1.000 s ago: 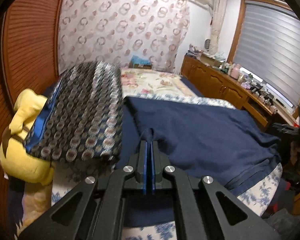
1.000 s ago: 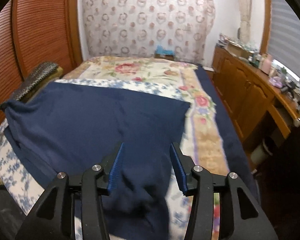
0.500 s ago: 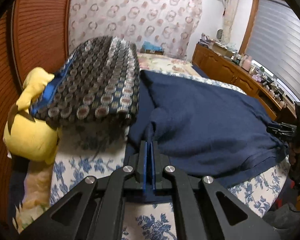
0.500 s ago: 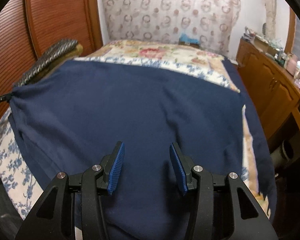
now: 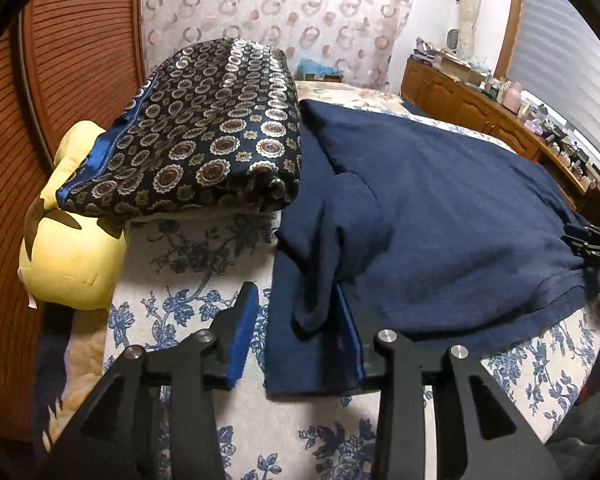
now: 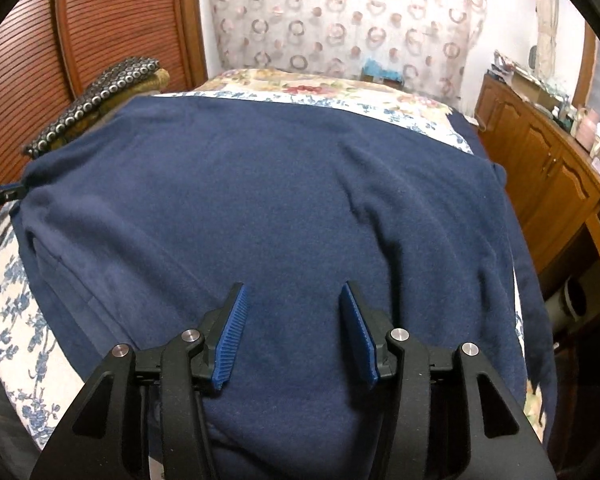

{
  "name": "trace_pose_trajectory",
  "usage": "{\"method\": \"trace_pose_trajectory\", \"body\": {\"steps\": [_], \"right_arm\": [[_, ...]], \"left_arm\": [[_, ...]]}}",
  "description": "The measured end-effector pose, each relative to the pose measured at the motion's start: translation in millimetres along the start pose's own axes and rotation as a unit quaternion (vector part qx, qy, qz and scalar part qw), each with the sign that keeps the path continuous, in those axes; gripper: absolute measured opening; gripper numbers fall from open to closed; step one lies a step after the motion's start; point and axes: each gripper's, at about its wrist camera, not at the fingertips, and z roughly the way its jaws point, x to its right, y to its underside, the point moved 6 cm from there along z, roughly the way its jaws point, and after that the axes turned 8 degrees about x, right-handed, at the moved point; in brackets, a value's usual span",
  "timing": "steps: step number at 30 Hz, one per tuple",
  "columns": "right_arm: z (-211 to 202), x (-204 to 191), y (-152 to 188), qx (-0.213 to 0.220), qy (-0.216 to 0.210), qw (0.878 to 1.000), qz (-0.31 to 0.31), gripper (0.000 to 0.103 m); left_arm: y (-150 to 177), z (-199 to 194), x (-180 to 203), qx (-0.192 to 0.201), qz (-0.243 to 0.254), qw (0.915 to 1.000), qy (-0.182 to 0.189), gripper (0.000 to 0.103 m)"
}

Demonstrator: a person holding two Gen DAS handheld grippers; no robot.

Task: Fold small clothes
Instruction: 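Grasp the folded shirt's corner with the left tool, then lift the corner and fold it over the shirt, open the left tool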

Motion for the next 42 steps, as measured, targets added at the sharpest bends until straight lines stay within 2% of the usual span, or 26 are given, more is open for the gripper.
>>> {"method": "trace_pose_trajectory", "body": {"steps": [8,18,22,25,27,29,35,42], "right_arm": [[1,-2,2,0.003,0.001,1.000,-0.005,0.057],[3,-1,0,0.003,0.005,1.000,0.001,0.059],[3,-2,0,0.003,0.003,1.000,0.004,0.060],[3,-2,0,0.003,0.003,1.000,0.004,0.060],[3,-2,0,0.003,0.003,1.000,0.004,0.060],[3,-2,0,0.003,0.003,1.000,0.004,0.060],[3,-1,0,0.003,0.003,1.000,0.004,0.060],[3,-1,0,0.004,0.003,1.000,0.004,0.060]], "left_arm": [[-3,8,1,-0.011,-0.002,0.9999,-0.002,0.038],[-4,9,2,-0.001,0.003,1.0000,0.003,0.038],[-2,7,7,-0.003,0.005,0.9998,0.021,0.036],[-2,7,10,-0.005,-0.002,0.9994,0.033,0.030],[-3,7,13,-0.007,-0.007,0.9986,0.052,0.011],[-4,6,16,-0.006,-0.013,0.9980,0.062,0.006],[-30,-19,42,0.046,0.003,0.9955,0.083,0.005],[-73,-39,86,0.097,0.025,0.9870,0.126,0.005]]}}
